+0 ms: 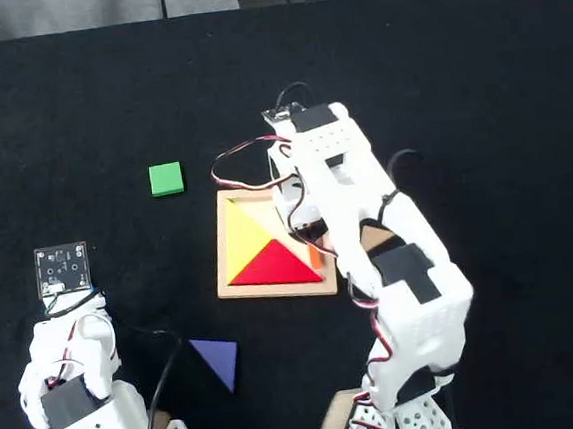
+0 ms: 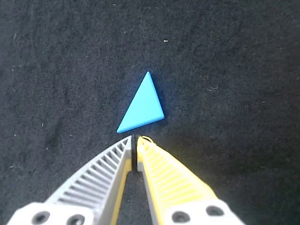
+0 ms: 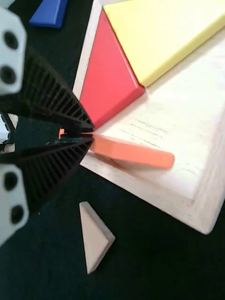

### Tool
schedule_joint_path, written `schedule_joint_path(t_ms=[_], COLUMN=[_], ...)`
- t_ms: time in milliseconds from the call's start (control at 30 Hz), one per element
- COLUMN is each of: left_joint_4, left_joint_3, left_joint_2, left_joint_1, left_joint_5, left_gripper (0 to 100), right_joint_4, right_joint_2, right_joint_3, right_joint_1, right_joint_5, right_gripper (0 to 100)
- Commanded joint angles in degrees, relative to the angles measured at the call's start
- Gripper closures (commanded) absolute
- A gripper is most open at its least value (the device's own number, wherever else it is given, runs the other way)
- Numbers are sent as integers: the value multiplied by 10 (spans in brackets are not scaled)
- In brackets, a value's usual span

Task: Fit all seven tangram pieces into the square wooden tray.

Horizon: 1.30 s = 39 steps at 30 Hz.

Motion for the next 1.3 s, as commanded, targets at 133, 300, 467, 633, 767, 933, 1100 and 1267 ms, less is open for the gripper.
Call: schedule_joint_path(t_ms=[133,300,467,633,767,933,1100,1267], left_joint_4=[3,3,3,3,3,3,3,3], left_joint_3=[-3,-3,-3,-3,-3,-3,-3,-3], left_joint_2=[-4,-4,-4,-4,-4,-4,-4,-4], left_joint_1=[8,8,8,8,8,8,8,8], left_joint_5=[-4,-4,-4,-4,-4,-4,-4,-4], left_gripper=[966,966,966,966,966,966,966,966], right_joint_4=[-59,-76,-55,-27,-13,-12,-62,-141], right_joint_2=[-92,-49,1,23,23,-3,-38,-36], right_joint_3=[44,37,11,-13,-25,-22,-5,-20], right_joint_1=[-64,-40,19,41,41,41,62,26], right_joint_5=[4,4,33,56,57,57,55,32], right_gripper=[988,988,988,988,988,988,988,988])
